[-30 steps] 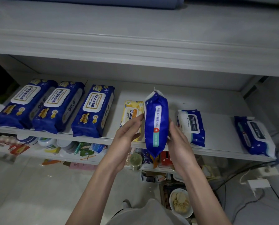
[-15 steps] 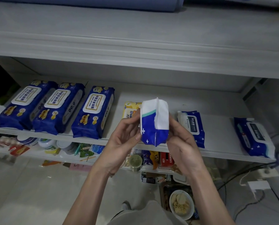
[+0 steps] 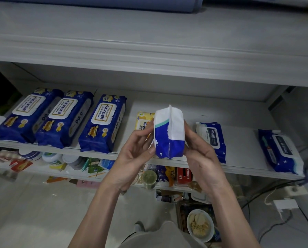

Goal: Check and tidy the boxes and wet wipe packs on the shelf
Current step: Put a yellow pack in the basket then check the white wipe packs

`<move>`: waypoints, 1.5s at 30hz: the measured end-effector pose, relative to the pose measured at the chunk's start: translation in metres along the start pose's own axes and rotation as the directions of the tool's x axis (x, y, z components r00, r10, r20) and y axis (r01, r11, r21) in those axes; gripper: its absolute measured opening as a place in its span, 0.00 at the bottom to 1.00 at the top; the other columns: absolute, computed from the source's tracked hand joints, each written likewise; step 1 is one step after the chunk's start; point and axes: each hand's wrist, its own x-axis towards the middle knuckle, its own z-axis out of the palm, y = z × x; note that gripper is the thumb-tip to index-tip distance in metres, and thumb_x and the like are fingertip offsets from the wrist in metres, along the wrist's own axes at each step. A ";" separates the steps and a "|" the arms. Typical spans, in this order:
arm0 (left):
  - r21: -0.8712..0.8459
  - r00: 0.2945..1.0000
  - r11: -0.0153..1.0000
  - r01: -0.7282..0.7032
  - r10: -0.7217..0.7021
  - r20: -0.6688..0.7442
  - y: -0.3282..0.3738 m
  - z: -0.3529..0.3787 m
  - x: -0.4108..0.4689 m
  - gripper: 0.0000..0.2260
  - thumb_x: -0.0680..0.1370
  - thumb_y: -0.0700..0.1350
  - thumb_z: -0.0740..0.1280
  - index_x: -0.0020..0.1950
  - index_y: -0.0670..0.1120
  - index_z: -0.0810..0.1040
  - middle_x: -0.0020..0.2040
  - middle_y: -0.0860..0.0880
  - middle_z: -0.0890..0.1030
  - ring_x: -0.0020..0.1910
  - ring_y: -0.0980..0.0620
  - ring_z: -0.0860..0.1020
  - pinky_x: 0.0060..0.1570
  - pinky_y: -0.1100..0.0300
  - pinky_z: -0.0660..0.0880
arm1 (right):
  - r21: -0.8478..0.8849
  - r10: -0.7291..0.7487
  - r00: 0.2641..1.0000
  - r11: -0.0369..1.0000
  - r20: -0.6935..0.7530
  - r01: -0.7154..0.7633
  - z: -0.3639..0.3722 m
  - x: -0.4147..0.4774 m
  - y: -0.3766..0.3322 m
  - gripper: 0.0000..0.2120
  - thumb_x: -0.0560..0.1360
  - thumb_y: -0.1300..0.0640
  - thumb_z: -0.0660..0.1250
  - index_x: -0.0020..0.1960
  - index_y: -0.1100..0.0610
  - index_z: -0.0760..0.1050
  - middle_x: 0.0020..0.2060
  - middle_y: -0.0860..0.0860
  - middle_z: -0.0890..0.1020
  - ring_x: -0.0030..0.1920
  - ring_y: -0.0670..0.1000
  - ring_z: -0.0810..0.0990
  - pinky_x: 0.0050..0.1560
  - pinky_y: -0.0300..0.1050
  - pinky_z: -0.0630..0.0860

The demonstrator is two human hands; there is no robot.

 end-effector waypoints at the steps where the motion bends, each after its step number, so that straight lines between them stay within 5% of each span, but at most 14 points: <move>1: 0.013 1.000 1.000 0.002 -0.002 0.002 0.000 -0.001 0.000 0.21 0.78 0.36 0.68 0.70 0.45 0.70 0.76 0.48 0.70 0.76 0.46 0.69 0.70 0.49 0.72 | -0.009 0.005 1.000 1.000 -0.004 -0.005 -0.001 0.000 0.000 0.30 0.75 0.69 0.63 0.74 0.50 0.74 0.77 0.48 0.72 0.78 0.50 0.69 0.74 0.54 0.73; 5: 0.098 0.999 0.995 0.001 0.004 -0.053 0.003 0.001 0.000 0.18 0.78 0.38 0.71 0.67 0.44 0.72 0.74 0.48 0.73 0.71 0.48 0.75 0.63 0.54 0.78 | -0.083 0.027 0.999 0.996 -0.026 -0.029 -0.005 0.000 -0.001 0.25 0.76 0.62 0.67 0.73 0.50 0.75 0.74 0.48 0.76 0.76 0.49 0.73 0.70 0.51 0.75; 8: 0.140 0.984 0.990 0.031 -0.006 -0.176 0.004 0.005 0.002 0.14 0.78 0.40 0.69 0.62 0.42 0.72 0.65 0.46 0.79 0.65 0.48 0.79 0.50 0.57 0.82 | -0.087 0.070 0.994 0.993 -0.087 -0.078 -0.002 -0.001 0.004 0.16 0.74 0.50 0.74 0.59 0.50 0.78 0.63 0.50 0.83 0.68 0.52 0.80 0.63 0.50 0.77; 11: 0.126 0.955 0.982 0.142 -0.103 -0.278 -0.002 0.016 0.007 0.13 0.79 0.50 0.67 0.59 0.45 0.73 0.59 0.44 0.82 0.59 0.45 0.83 0.51 0.47 0.83 | -0.022 0.146 0.965 0.988 -0.219 -0.155 0.008 0.002 0.013 0.19 0.68 0.40 0.79 0.49 0.50 0.77 0.57 0.52 0.84 0.62 0.55 0.83 0.57 0.49 0.81; 14: 0.050 0.918 0.975 0.214 -0.184 -0.351 -0.010 0.023 0.011 0.13 0.79 0.54 0.66 0.60 0.49 0.76 0.61 0.44 0.82 0.58 0.45 0.83 0.48 0.48 0.84 | -0.045 0.186 0.901 0.974 -0.392 -0.220 0.015 0.006 0.020 0.18 0.74 0.44 0.72 0.57 0.55 0.79 0.59 0.53 0.84 0.61 0.56 0.85 0.52 0.47 0.83; 17: -0.013 0.911 0.979 0.203 -0.193 -0.364 -0.012 0.024 0.014 0.11 0.84 0.49 0.63 0.63 0.46 0.79 0.63 0.46 0.82 0.58 0.46 0.83 0.42 0.58 0.81 | 0.006 0.204 0.882 0.975 -0.426 -0.222 0.017 0.007 0.023 0.13 0.82 0.52 0.65 0.64 0.54 0.80 0.60 0.50 0.86 0.61 0.53 0.85 0.60 0.52 0.81; 23: -0.046 0.934 0.978 0.205 -0.210 -0.289 -0.005 0.030 0.023 0.14 0.86 0.47 0.60 0.67 0.43 0.79 0.60 0.45 0.85 0.59 0.46 0.83 0.62 0.50 0.78 | -0.021 0.228 0.883 0.966 -0.409 -0.259 0.026 0.017 0.017 0.16 0.84 0.51 0.63 0.70 0.49 0.79 0.61 0.46 0.86 0.63 0.46 0.83 0.71 0.52 0.75; 33: -0.012 0.934 0.973 0.228 -0.223 -0.278 -0.006 0.034 0.025 0.15 0.86 0.49 0.59 0.66 0.46 0.80 0.59 0.47 0.85 0.59 0.47 0.83 0.63 0.52 0.77 | -0.030 0.266 0.861 0.951 -0.433 -0.309 0.029 0.022 0.013 0.12 0.85 0.47 0.62 0.63 0.45 0.82 0.53 0.45 0.89 0.57 0.45 0.86 0.71 0.53 0.75; 37: 0.044 0.938 0.975 0.216 -0.195 -0.287 -0.006 0.028 0.023 0.16 0.85 0.50 0.60 0.69 0.47 0.78 0.60 0.47 0.85 0.60 0.47 0.82 0.60 0.54 0.78 | -0.121 0.260 0.868 0.933 -0.424 -0.338 0.025 0.020 0.006 0.14 0.84 0.51 0.63 0.68 0.47 0.80 0.60 0.47 0.86 0.61 0.47 0.84 0.67 0.50 0.77; 40: 0.177 0.947 0.967 0.183 -0.125 -0.296 -0.008 0.021 0.017 0.18 0.83 0.49 0.64 0.74 0.53 0.72 0.70 0.52 0.76 0.64 0.52 0.78 0.46 0.65 0.81 | -0.135 0.284 0.876 0.923 -0.391 -0.359 0.013 0.013 -0.004 0.14 0.84 0.60 0.59 0.60 0.47 0.81 0.58 0.49 0.86 0.61 0.50 0.84 0.65 0.51 0.78; 43: 0.356 0.942 0.929 0.105 0.022 -0.334 -0.017 0.021 0.010 0.23 0.79 0.43 0.70 0.72 0.56 0.70 0.75 0.56 0.65 0.71 0.52 0.72 0.51 0.58 0.83 | -0.124 0.369 0.876 0.898 -0.310 -0.423 0.009 0.006 -0.011 0.11 0.84 0.46 0.59 0.56 0.46 0.79 0.54 0.48 0.87 0.53 0.47 0.87 0.54 0.46 0.81; 45: 0.510 0.930 0.859 0.035 0.160 -0.332 -0.027 0.026 0.005 0.28 0.77 0.42 0.73 0.73 0.54 0.68 0.76 0.56 0.63 0.71 0.55 0.71 0.58 0.56 0.81 | -0.161 0.381 0.871 0.882 -0.310 -0.442 0.009 0.005 -0.005 0.11 0.77 0.42 0.69 0.56 0.46 0.79 0.49 0.44 0.88 0.46 0.44 0.88 0.43 0.39 0.83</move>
